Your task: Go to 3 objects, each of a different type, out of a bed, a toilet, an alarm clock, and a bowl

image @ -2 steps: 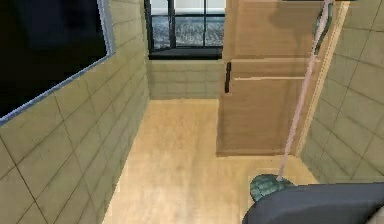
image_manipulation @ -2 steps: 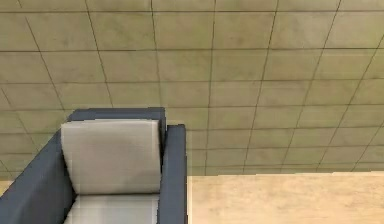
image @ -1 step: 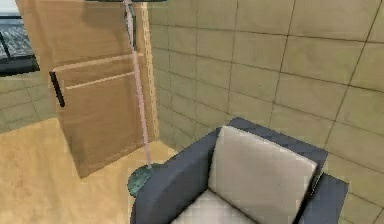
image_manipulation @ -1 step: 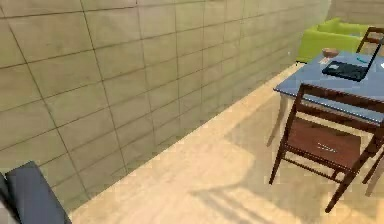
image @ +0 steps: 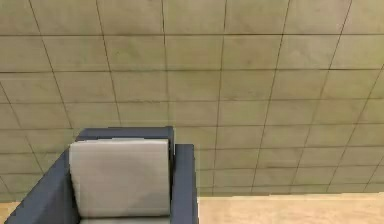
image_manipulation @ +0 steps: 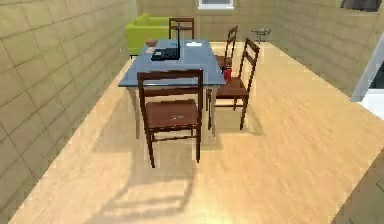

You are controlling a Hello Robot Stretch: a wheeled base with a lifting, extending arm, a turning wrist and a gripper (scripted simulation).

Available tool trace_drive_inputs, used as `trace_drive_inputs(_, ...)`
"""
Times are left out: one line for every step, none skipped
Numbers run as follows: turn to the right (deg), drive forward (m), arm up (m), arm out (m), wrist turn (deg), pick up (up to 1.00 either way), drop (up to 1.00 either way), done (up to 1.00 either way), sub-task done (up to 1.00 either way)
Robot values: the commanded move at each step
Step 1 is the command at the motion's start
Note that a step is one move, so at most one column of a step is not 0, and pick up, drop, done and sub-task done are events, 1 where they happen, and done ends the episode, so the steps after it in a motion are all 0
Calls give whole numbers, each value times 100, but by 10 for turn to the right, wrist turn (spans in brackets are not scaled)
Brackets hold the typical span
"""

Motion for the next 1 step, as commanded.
trace_drive_inputs(450, 0, 0, 0, 0, 0, 0, 0, 0)
